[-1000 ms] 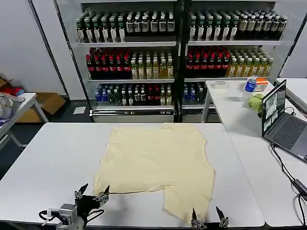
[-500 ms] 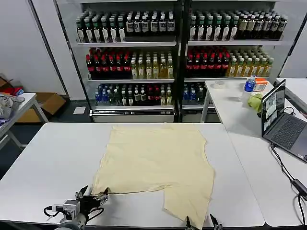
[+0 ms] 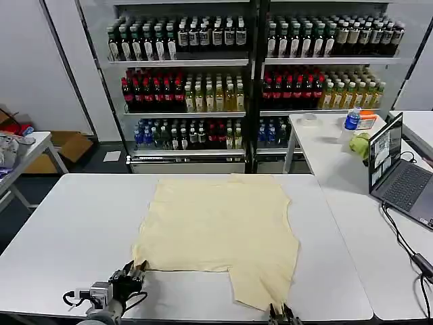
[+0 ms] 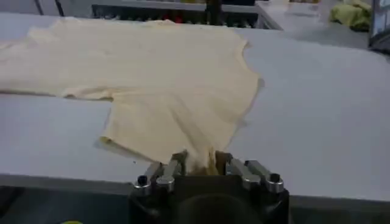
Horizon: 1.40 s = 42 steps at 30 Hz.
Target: Fold and organize the clothes.
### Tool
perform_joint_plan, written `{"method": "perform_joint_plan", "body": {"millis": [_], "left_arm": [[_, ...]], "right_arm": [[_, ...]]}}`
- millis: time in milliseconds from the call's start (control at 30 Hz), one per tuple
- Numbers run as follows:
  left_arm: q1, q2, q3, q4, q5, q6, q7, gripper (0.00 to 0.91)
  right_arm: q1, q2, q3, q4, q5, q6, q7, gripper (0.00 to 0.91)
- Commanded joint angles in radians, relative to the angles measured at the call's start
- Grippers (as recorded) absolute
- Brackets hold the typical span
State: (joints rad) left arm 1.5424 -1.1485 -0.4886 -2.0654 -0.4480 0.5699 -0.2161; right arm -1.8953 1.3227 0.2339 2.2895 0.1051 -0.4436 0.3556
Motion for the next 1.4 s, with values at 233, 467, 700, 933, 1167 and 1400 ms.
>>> {"method": "perform_joint_plan", "body": {"millis": [233, 467, 700, 933, 1167, 1400], "left_arm": [[0.055, -0.024, -0.024, -0.100, -0.015, -0.012, 0.014, 0.010], [0.139, -0.007, -0.067, -0.213, -0.020, -0.022, 0.015, 0.010], [0.232, 0.007, -0.118, -0.292, -0.028, -0.025, 0.016, 0.010], [0.276, 0.007, -0.153, -0.333, -0.032, -0.027, 0.023, 0.010], [0.184, 0.023, -0.144, -0.283, -0.052, -0.026, 0.028, 0.010], [0.074, 0.050, -0.135, -0.213, -0.115, -0.032, 0.035, 0.010]], "right_arm": [[-0.025, -0.008, 0.015, 0.041, 0.027, 0.074, -0.019, 0.000], [-0.084, -0.036, 0.067, 0.157, 0.021, 0.102, -0.036, 0.000], [-0.142, -0.067, 0.117, 0.254, 0.031, 0.104, -0.050, 0.000], [-0.140, -0.075, 0.145, 0.282, 0.046, 0.104, -0.058, 0.000], [-0.051, -0.078, 0.148, 0.253, 0.077, 0.106, -0.072, 0.000], [0.096, -0.109, 0.178, 0.199, 0.144, 0.106, -0.077, 0.000]]}}
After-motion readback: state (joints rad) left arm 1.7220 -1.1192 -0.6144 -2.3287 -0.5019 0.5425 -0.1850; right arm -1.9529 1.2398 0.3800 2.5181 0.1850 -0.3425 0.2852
